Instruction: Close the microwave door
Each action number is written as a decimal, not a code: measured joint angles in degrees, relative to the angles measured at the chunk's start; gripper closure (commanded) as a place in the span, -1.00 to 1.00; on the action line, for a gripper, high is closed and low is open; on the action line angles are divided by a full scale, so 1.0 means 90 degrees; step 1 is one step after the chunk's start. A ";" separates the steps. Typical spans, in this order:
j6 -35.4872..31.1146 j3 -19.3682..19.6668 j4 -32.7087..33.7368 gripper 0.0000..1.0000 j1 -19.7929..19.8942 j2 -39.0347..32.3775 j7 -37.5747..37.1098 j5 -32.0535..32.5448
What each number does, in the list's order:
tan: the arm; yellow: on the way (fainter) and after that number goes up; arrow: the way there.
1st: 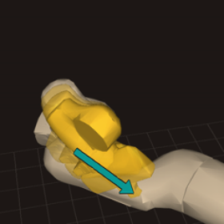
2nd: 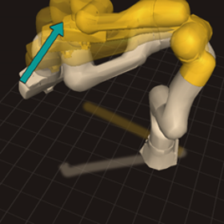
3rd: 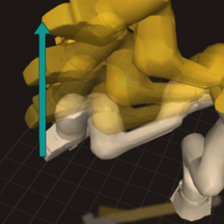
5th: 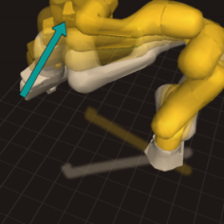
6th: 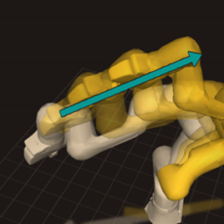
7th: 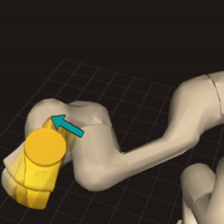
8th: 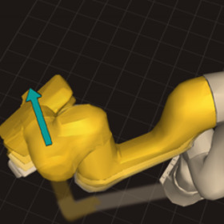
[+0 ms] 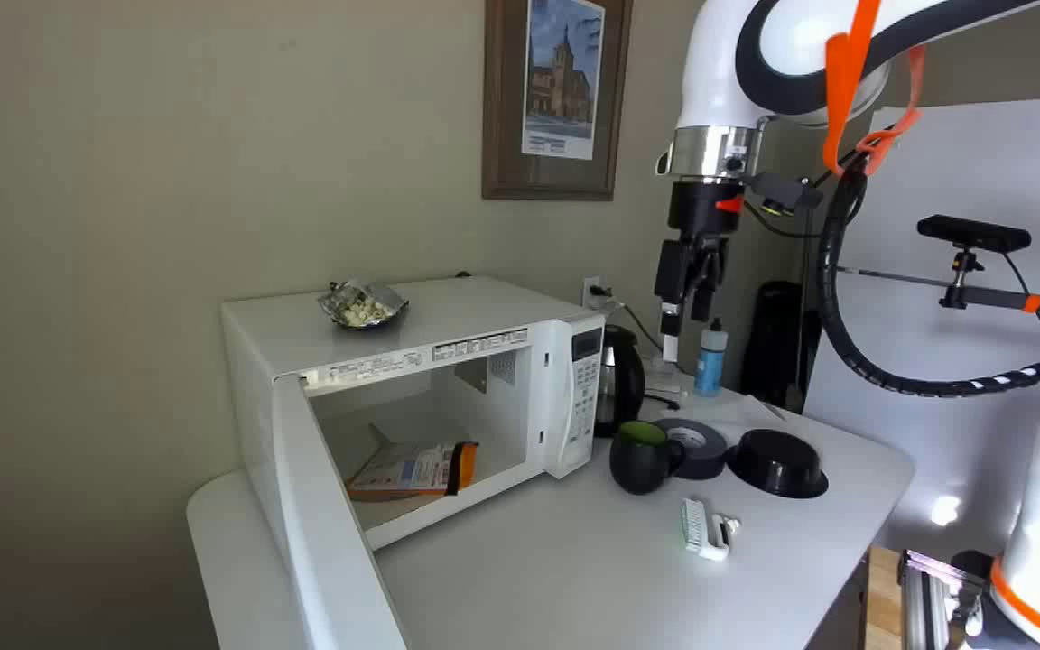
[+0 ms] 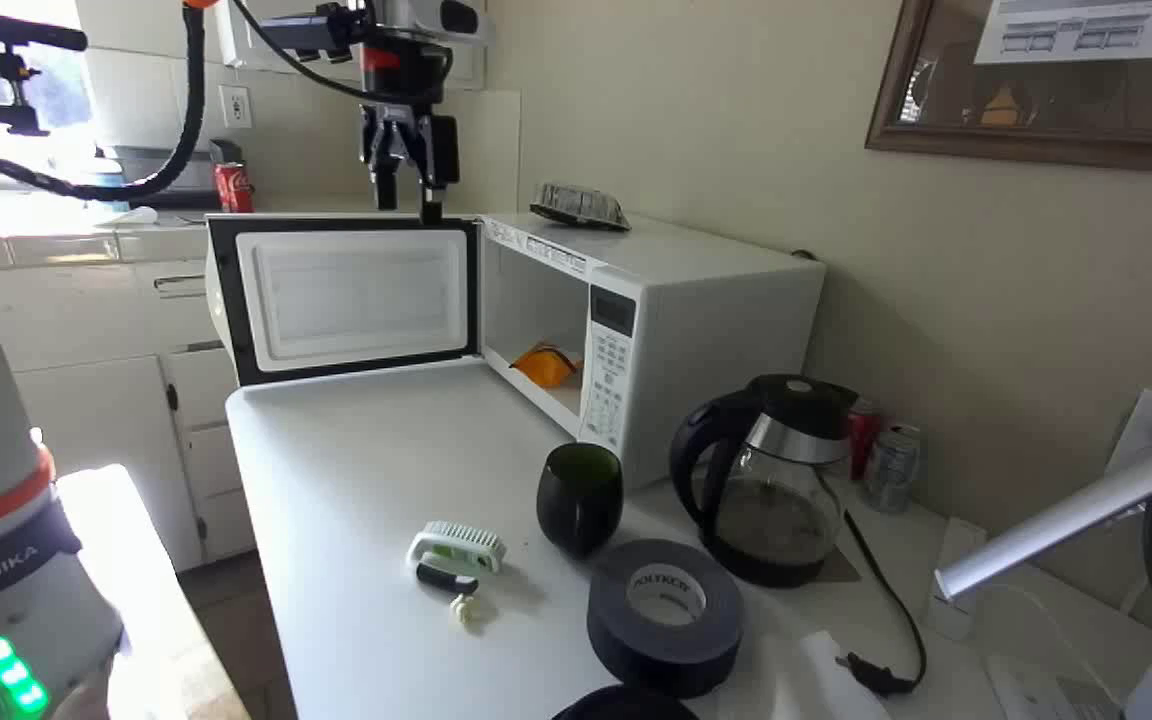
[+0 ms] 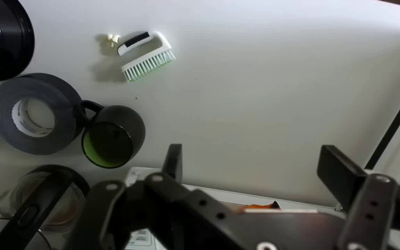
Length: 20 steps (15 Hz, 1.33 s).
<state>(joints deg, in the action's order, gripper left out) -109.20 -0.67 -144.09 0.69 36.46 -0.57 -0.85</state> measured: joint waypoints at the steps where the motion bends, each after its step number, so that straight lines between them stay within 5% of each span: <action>1: 0.0000 0.0000 0.0000 -1.00 0.0000 0.0000 0.0000 0.0000; 14: 0.0000 -0.0008 0.0000 -1.00 -0.0006 0.0000 0.0000 0.0000; 20: 0.0060 -0.0421 -0.0215 -1.00 -0.0689 -0.0035 0.0447 -0.0009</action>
<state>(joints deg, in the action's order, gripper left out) -108.66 -4.46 -146.03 -5.51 36.15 3.46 -0.94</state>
